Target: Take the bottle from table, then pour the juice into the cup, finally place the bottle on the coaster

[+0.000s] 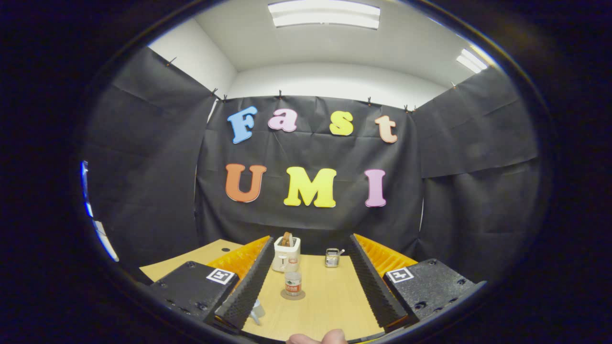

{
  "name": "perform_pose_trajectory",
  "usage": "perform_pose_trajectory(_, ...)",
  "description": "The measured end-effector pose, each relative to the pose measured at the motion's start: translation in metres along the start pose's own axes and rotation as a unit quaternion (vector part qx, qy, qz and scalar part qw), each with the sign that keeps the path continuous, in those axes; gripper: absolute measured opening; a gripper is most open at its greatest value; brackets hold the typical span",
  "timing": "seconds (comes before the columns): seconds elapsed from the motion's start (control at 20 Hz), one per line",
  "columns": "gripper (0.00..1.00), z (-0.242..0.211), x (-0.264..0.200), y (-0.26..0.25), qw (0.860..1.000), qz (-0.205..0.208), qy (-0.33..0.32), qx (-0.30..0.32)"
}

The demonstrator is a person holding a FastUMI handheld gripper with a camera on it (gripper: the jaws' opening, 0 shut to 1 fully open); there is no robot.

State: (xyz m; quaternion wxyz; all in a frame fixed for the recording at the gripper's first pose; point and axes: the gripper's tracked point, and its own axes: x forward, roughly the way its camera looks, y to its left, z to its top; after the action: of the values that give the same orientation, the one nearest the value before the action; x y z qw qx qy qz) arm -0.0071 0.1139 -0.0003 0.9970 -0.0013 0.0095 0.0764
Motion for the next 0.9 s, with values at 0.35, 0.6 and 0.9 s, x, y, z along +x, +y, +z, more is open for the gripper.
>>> perform_pose_trajectory(0.35,1.0,0.0,0.003,-0.005,1.0,-0.017,-0.004,-0.002)
perform_pose_trajectory(0.6,0.99,-0.002,0.009,-0.009,1.0,-0.025,-0.005,0.011)
perform_pose_trajectory(0.9,1.0,-0.005,0.013,0.0,1.0,-0.019,-0.004,0.008)
